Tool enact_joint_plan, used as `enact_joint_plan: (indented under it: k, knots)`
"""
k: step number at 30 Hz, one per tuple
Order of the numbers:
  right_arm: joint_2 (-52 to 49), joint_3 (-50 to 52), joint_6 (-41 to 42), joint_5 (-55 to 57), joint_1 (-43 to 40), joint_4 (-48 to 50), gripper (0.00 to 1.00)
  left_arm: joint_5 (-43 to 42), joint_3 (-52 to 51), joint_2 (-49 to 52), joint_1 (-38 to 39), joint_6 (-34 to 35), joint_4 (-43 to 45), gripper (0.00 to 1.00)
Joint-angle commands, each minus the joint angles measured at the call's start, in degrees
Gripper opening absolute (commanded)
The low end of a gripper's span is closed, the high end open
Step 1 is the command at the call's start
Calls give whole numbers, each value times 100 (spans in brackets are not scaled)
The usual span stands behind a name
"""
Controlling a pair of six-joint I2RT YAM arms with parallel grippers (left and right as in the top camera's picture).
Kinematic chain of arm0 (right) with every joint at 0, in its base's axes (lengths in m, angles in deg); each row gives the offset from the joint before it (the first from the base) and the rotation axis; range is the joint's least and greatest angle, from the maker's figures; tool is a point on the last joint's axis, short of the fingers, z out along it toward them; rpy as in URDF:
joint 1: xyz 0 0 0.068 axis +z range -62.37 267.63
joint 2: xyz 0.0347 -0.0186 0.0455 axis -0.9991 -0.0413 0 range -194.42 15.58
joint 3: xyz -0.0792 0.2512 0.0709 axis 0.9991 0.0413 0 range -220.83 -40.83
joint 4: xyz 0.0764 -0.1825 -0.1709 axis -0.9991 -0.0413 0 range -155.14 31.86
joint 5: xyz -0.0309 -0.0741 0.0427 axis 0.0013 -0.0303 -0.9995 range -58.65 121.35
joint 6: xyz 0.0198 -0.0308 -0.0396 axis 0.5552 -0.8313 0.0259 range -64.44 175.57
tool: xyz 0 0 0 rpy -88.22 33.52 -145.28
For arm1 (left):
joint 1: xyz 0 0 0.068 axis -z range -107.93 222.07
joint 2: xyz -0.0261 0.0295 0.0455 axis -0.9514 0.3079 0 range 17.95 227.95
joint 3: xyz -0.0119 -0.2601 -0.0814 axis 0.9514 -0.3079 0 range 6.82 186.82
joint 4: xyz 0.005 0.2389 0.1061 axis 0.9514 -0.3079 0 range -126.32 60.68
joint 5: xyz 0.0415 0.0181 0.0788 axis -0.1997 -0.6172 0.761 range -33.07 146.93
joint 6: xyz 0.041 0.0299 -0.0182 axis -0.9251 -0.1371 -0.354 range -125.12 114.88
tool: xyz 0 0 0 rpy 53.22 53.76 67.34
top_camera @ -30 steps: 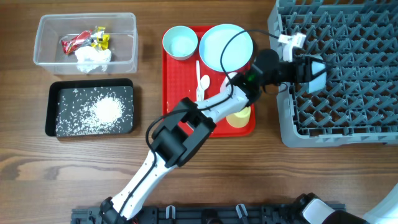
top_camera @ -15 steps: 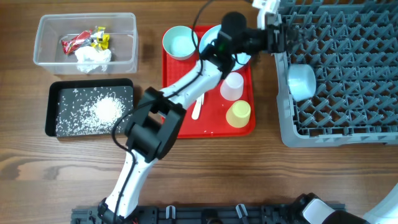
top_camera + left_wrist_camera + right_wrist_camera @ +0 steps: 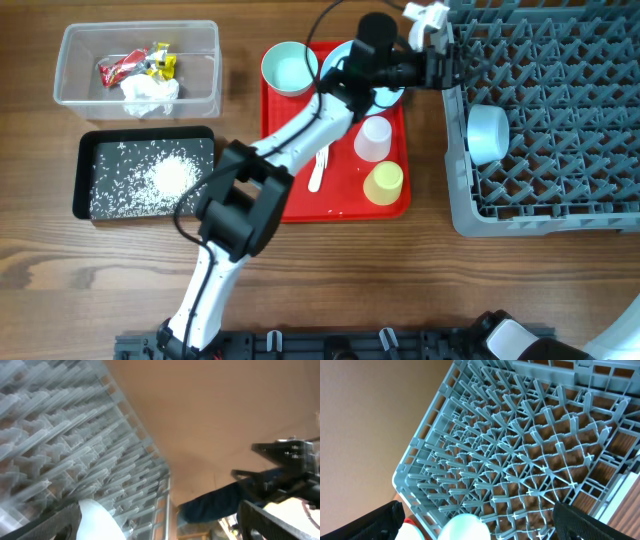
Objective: Sort waste into correct bins and load items into the dishwasher rack
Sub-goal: 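Carry the emptied teal bowl with the left gripper into the dishwasher rack, then grasp the other teal bowl on the red tray with the left gripper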
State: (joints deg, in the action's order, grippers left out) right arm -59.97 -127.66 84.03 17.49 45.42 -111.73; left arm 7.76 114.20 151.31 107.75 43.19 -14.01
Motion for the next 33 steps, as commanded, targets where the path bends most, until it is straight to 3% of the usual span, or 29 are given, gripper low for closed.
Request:
enact_joint_plan:
  k: [1,6,10,14,24,29,33]
  knots:
    - [-55,-81,2,-31,-7,50,100,1261,33,-994,-695,-1932,-1967,100]
    - [-76,-81,0,-138,-7,85,100,3740,33,-1941,-1189,-3567,-4631,100]
    - [-109,-81,-210,-446,4,61,100,4907,33,-2122,-1270,-3936,-5875,100]
    - [-114,-81,-592,-684,7,-50,100,5182,22,-2059,-1268,-3936,-6854,100]
    - [-151,-81,-1191,-686,525,-179,100,4966,22,-1862,-1012,-5010,-6867,100]
    - [-151,-81,-1193,-625,525,-273,100,5080,22,-1204,-1010,-5305,-6430,98]
    - [-151,-81,-1198,-627,525,-280,100,5418,22,-737,-1156,-5302,-5578,94]
